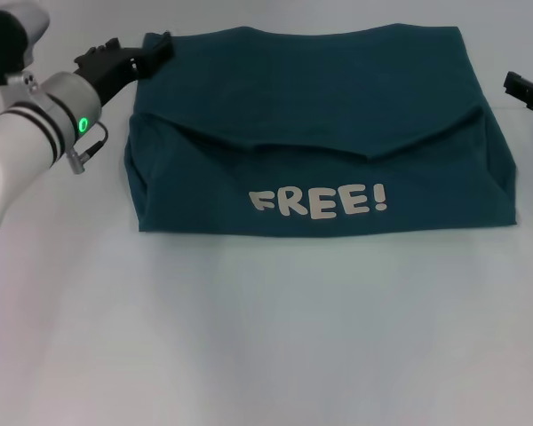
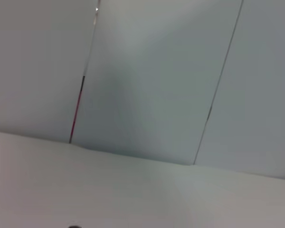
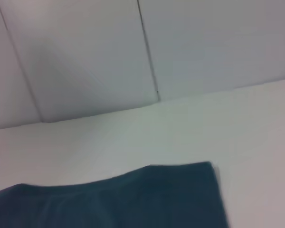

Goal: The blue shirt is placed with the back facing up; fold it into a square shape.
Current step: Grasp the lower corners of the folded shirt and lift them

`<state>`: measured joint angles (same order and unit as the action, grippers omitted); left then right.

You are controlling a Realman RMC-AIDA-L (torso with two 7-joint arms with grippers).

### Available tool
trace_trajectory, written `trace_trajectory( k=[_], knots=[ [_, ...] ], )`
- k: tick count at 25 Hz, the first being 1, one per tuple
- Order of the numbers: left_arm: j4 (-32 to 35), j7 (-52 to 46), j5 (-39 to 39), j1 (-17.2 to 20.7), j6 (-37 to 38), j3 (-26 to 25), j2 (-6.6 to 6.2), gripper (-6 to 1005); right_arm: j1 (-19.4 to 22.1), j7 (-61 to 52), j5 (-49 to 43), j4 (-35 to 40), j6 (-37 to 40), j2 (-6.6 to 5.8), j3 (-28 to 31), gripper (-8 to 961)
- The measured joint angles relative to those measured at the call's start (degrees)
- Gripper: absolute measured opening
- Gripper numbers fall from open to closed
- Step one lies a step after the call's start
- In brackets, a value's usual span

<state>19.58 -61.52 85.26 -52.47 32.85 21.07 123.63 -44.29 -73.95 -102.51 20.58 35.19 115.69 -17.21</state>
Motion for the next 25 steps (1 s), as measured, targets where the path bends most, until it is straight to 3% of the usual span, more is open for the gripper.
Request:
trace_trajectory(
  k=[4,7,12,15,19,25],
  knots=[
    [1.4,-4.5,0.4,3.5,2.0,4.6,-0.46,883,3.1,-12.1,-1.0,1.7,5.3,-2.05,-8.9,777],
    [6.7,-13.9,0.5,9.5,7.0,15.0,-0.91,881,5.7,-21.3,-2.3,4.7,10.5,-3.21,-14.6,777],
    [17.6,-24.4,2.4,19.0,15.2,25.0,-0.83,877,10.4,-32.9,-3.0,10.8,20.6,-4.2,-17.0,777],
    [21.7,-26.5,6.7,22.4,18.9,25.7,-0.46,877,11.9,-37.3,-3.1,12.0,24.8,-5.34,-17.2,777],
    [22.5,-26.6,11.5,23.4,20.4,25.5,-0.3,878,12.4,-43.4,-5.2,12.2,28.5,-7.15,-17.7,776],
    [22.7,-26.9,17.5,24.1,21.6,24.9,-0.34,878,12.4,-49.0,-8.7,14.9,30.4,-7.44,-17.5,774]
  ],
)
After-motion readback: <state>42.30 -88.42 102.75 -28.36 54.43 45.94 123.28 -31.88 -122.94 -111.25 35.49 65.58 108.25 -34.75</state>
